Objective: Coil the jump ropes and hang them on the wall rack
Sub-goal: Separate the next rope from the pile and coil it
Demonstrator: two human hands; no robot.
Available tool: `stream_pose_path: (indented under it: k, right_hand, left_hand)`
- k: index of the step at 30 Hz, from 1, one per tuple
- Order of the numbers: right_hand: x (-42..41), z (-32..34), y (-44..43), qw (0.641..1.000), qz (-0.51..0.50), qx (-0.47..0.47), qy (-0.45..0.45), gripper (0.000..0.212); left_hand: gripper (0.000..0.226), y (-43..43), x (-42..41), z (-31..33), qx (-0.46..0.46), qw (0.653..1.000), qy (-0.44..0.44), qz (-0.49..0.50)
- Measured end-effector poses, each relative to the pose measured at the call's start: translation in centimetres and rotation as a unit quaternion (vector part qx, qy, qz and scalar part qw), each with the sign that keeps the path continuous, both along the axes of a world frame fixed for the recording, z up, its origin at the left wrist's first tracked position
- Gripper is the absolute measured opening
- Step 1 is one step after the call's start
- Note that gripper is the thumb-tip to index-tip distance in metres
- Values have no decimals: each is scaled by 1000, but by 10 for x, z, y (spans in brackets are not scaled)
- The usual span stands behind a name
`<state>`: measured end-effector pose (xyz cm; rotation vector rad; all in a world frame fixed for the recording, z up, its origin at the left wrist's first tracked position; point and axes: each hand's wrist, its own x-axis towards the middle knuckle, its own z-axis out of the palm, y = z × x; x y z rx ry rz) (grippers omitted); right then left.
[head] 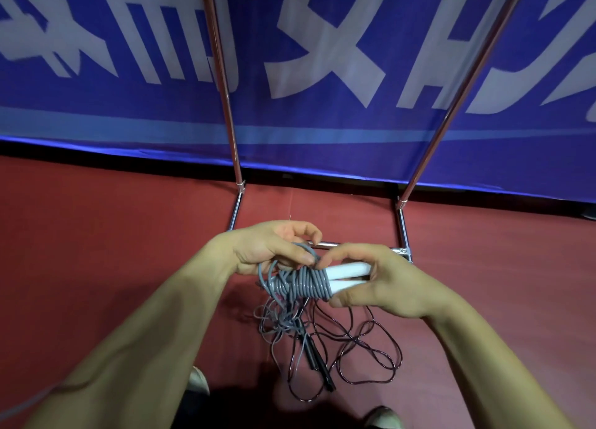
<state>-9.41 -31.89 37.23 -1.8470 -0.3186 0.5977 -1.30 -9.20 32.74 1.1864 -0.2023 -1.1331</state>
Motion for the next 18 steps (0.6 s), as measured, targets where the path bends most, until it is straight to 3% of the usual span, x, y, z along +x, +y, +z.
stream_pose_path:
  k: [2, 8, 15, 17, 18]
  right_hand:
    - [1, 2, -5, 1000, -8, -2, 19, 41]
    - [1, 2, -11, 999, -4, -38, 20, 48]
    - [6, 2, -18, 992, -3, -128, -21, 50]
    - [6, -1, -19, 982, 2, -180, -64, 52]
    - [7, -3, -19, 977, -4, -199, -83, 53]
  left_hand:
    - [28, -1, 0, 2, 28, 999, -21, -7]
    - [15, -12, -3, 10, 170, 964, -204, 0]
    - [13, 1, 2, 0, 314, 877, -364, -13]
    - [4, 6, 1, -7, 379, 845, -374, -40]
    - [12, 8, 1, -10, 414, 833, -364, -57]
